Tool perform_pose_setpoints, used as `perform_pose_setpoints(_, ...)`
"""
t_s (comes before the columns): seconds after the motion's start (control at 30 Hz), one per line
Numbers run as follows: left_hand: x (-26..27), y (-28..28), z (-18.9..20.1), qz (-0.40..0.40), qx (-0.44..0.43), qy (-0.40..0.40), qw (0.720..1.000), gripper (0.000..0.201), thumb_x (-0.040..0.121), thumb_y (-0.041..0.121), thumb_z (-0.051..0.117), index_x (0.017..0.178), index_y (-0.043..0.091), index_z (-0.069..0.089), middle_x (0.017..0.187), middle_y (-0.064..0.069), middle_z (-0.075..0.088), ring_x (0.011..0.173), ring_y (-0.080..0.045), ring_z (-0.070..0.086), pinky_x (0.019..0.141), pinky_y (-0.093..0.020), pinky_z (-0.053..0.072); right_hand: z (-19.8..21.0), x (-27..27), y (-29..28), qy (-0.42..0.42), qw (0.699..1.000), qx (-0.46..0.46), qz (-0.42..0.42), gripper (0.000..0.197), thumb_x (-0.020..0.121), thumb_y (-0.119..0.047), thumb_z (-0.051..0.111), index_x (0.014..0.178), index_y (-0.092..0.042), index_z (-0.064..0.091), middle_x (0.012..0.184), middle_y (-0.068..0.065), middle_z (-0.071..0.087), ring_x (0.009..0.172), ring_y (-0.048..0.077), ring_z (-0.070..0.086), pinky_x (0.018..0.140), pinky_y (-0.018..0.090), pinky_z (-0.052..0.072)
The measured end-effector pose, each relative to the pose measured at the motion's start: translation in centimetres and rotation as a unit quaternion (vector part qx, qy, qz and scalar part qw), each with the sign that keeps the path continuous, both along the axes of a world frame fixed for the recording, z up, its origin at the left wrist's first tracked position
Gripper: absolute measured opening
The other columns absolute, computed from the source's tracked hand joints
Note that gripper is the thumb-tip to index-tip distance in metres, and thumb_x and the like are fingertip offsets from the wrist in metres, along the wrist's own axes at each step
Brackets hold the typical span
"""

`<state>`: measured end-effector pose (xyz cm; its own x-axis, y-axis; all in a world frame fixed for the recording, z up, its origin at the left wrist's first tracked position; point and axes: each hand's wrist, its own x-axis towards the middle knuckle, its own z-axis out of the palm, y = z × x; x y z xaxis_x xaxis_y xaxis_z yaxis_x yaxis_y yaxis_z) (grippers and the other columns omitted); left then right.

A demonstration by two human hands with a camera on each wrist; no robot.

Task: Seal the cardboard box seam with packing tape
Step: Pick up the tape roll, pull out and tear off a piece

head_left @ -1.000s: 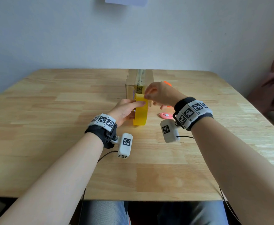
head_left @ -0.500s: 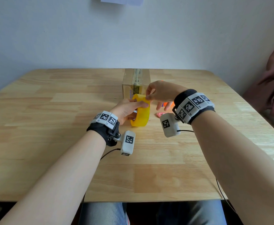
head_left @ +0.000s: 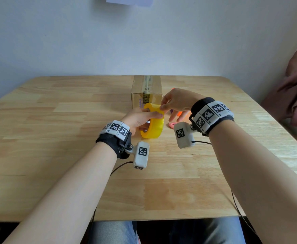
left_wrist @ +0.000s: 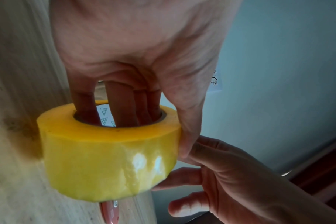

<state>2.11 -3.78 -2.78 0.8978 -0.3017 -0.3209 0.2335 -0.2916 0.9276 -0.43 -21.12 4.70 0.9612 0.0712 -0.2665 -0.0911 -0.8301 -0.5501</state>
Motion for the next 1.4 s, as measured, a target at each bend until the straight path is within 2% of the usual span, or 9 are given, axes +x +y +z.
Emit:
perform_pose_setpoints(0.27, -0.3, -0.5, 0.3, -0.007, 0.002, -0.008, 1.0, 0.088, 0.04, 0.049, 0.092, 0.118, 0.013, 0.075, 0.118, -0.015, 0.078, 0.109, -0.037, 0.074, 0.101, -0.054, 0.057, 0.1, -0.4, -0.2, -0.005, 1.0, -0.01, -0.001, 0.018, 0.1, -0.027, 0.065, 0.116, -0.019, 0.064, 0.097, 0.005, 0.074, 0.068, 0.025, 0.08, 0.075, 0.052, 0.066)
perform_pose_setpoints(0.4, -0.2, -0.8, 0.1, -0.002, 0.008, -0.008, 1.0, 0.098, 0.037, 0.054, 0.091, 0.125, 0.016, 0.071, 0.12, -0.011, 0.075, 0.108, -0.032, 0.073, 0.097, -0.047, 0.059, 0.2, -0.6, -0.4, -0.002, 1.0, -0.005, -0.012, 0.017, 0.1, -0.026, 0.066, 0.114, -0.016, 0.067, 0.091, 0.005, 0.075, 0.07, 0.026, 0.08, 0.076, 0.052, 0.065)
perform_pose_setpoints(0.57, -0.5, -0.8, 0.3, -0.001, 0.017, -0.014, 1.0, 0.071, 0.043, 0.051, 0.092, 0.101, 0.016, 0.07, 0.122, -0.012, 0.075, 0.113, -0.034, 0.071, 0.106, -0.051, 0.054, 0.1, -0.5, -0.4, -0.006, 1.0, 0.004, -0.018, 0.013, 0.098, -0.026, 0.069, 0.106, -0.016, 0.07, 0.091, 0.011, 0.078, 0.07, 0.025, 0.08, 0.077, 0.052, 0.065)
perform_pose_setpoints(0.73, -0.2, -0.6, -0.2, -0.001, 0.013, -0.022, 1.0, 0.098, 0.039, 0.054, 0.091, 0.123, 0.008, 0.073, 0.121, -0.015, 0.076, 0.112, -0.035, 0.072, 0.104, -0.051, 0.055, 0.2, -0.3, -0.3, -0.008, 1.0, 0.007, -0.02, 0.012, 0.097, -0.025, 0.071, 0.102, -0.015, 0.073, 0.088, 0.01, 0.08, 0.072, 0.023, 0.081, 0.078, 0.049, 0.066)
perform_pose_setpoints(0.97, -0.4, 0.0, 0.0, 0.002, -0.001, 0.002, 1.0, 0.063, 0.055, 0.045, 0.094, 0.109, 0.018, 0.075, 0.116, -0.012, 0.077, 0.103, -0.032, 0.074, 0.099, -0.048, 0.058, 0.1, -0.4, 0.2, -0.012, 1.0, 0.019, -0.011, 0.013, 0.098, -0.025, 0.07, 0.105, -0.015, 0.069, 0.094, 0.009, 0.077, 0.07, 0.024, 0.08, 0.078, 0.049, 0.066)
perform_pose_setpoints(1.1, -0.1, 0.2, -0.3, 0.007, -0.018, 0.005, 1.0, 0.04, 0.077, 0.033, 0.089, 0.11, 0.018, 0.072, 0.114, -0.011, 0.077, 0.092, -0.026, 0.074, 0.088, -0.04, 0.059, -0.1, -0.4, 0.7, -0.074, 0.997, 0.007, -0.03, 0.021, 0.095, -0.024, 0.073, 0.114, -0.016, 0.072, 0.082, 0.005, 0.074, 0.063, 0.023, 0.079, 0.066, 0.044, 0.067)
perform_pose_setpoints(1.2, -0.4, 0.1, -0.2, 0.016, -0.02, 0.003, 1.0, 0.028, 0.078, 0.031, 0.089, 0.093, 0.023, 0.066, 0.104, -0.007, 0.074, 0.094, -0.027, 0.072, 0.096, -0.044, 0.057, 0.1, -0.4, 1.1, -0.087, 0.995, -0.016, -0.035, 0.014, 0.094, -0.022, 0.075, 0.104, -0.012, 0.078, 0.07, 0.002, 0.075, 0.064, 0.022, 0.079, 0.065, 0.045, 0.067)
perform_pose_setpoints(1.3, -0.6, -0.1, -0.2, 0.019, -0.021, 0.001, 1.0, 0.045, 0.063, 0.039, 0.095, 0.095, 0.022, 0.067, 0.107, -0.006, 0.074, 0.099, -0.028, 0.073, 0.1, -0.047, 0.057, 0.2, -0.2, 1.0, -0.088, 0.995, -0.02, -0.042, 0.012, 0.092, -0.02, 0.077, 0.097, -0.01, 0.078, 0.065, 0.003, 0.075, 0.063, 0.022, 0.078, 0.063, 0.044, 0.067)
perform_pose_setpoints(1.4, -0.3, -0.1, -0.6, 0.025, -0.015, 0.001, 1.0, 0.098, 0.035, 0.05, 0.094, 0.124, 0.016, 0.069, 0.114, -0.007, 0.076, 0.104, -0.028, 0.074, 0.099, -0.047, 0.059, 0.2, -0.1, 0.8, -0.085, 0.995, -0.019, -0.04, 0.012, 0.093, -0.019, 0.075, 0.096, -0.007, 0.077, 0.073, 0.007, 0.079, 0.064, 0.023, 0.079, 0.062, 0.045, 0.067)
